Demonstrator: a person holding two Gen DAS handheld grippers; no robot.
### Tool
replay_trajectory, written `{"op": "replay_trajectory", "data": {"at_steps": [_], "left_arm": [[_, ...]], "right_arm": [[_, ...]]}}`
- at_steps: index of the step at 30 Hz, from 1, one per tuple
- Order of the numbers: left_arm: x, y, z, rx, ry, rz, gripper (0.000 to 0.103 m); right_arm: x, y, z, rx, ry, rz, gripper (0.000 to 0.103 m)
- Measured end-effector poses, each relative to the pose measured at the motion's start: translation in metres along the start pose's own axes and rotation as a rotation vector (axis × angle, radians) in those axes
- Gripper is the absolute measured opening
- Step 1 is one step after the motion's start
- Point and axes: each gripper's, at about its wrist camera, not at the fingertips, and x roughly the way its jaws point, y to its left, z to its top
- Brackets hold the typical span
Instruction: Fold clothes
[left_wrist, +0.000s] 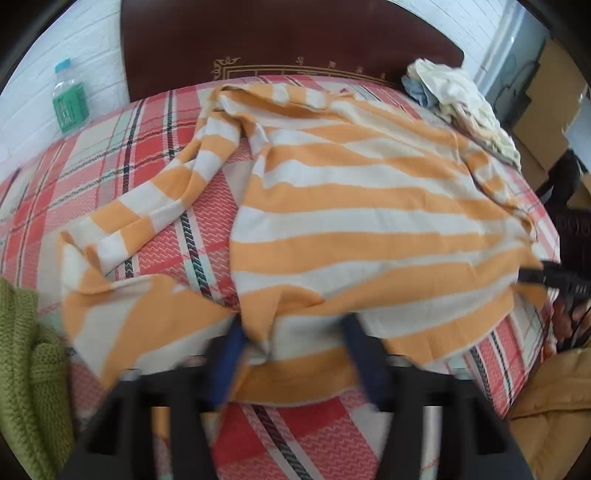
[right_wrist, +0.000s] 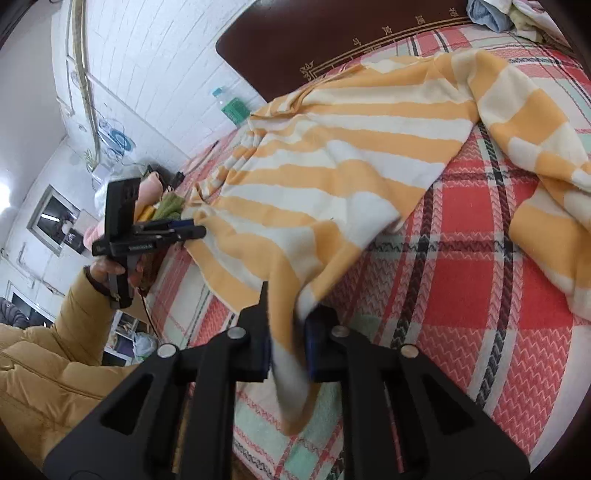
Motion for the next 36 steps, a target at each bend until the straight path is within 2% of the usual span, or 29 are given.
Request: {"op": "replay_trajectory", "data": {"at_steps": [1, 5, 10, 14, 18, 19, 20, 21, 22, 23, 26, 30, 32, 33, 34, 35, 36], "left_arm": [[-0.002, -0.003, -0.001, -0.003, 0.001, -0.011, 0.01], [-0.011, -0.015, -0.004, -0.013, 0.005, -0.053, 0.01], [-0.021, -0.044, -0.015, -0.014, 0.003, -0.192, 0.01], [-0.024, -0.062, -0.025, -0.029, 0.006, -0.295, 0.01], [-0.013, -0.063, -0.042, -0.061, 0.042, -0.307, 0.01], [-0.009, -0.062, -0.046, -0.069, 0.053, -0.303, 0.012], [-0.007, -0.061, -0.05, -0.08, 0.062, -0.294, 0.024], [-0.005, -0.06, -0.052, -0.089, 0.061, -0.275, 0.032], [-0.003, -0.06, -0.053, -0.094, 0.06, -0.258, 0.048], [-0.002, -0.06, -0.054, -0.099, 0.059, -0.242, 0.061], [-0.001, -0.062, -0.052, -0.086, 0.052, -0.227, 0.071], [0.011, -0.072, -0.048, -0.08, 0.057, -0.226, 0.071], [0.013, -0.075, -0.046, -0.072, 0.05, -0.197, 0.065], [0.014, -0.077, -0.045, -0.071, 0.051, -0.174, 0.057], [0.015, -0.079, -0.044, -0.071, 0.054, -0.152, 0.03], [0.015, -0.079, -0.043, -0.078, 0.063, -0.148, 0.01], [0.014, -0.078, -0.044, -0.093, 0.069, -0.159, 0.01]], "right_arm": [[-0.007, -0.001, 0.001, 0.013, -0.019, 0.02, 0.012], [-0.037, -0.004, 0.004, 0.067, -0.095, 0.102, 0.011], [-0.076, -0.003, 0.005, 0.095, -0.158, 0.163, 0.011], [-0.094, -0.004, -0.001, 0.097, -0.145, 0.144, 0.011], [-0.094, -0.018, -0.012, 0.135, -0.102, 0.107, 0.011], [-0.092, -0.022, -0.014, 0.145, -0.091, 0.096, 0.011], [-0.089, -0.025, -0.016, 0.154, -0.078, 0.085, 0.011], [-0.085, -0.028, -0.017, 0.159, -0.063, 0.072, 0.011], [-0.081, -0.031, -0.019, 0.164, -0.048, 0.059, 0.011], [-0.078, -0.034, -0.02, 0.168, -0.035, 0.048, 0.011], [-0.072, -0.04, -0.021, 0.18, -0.02, 0.034, 0.011], [-0.07, -0.042, -0.024, 0.169, -0.013, 0.018, 0.013], [-0.069, -0.038, -0.024, 0.152, -0.009, 0.014, 0.015], [-0.068, -0.036, -0.024, 0.143, -0.007, 0.012, 0.015], [-0.067, -0.033, -0.024, 0.131, -0.005, 0.011, 0.015], [-0.067, -0.029, -0.024, 0.115, -0.005, 0.012, 0.015], [-0.068, -0.026, -0.023, 0.098, -0.006, 0.017, 0.015]]}}
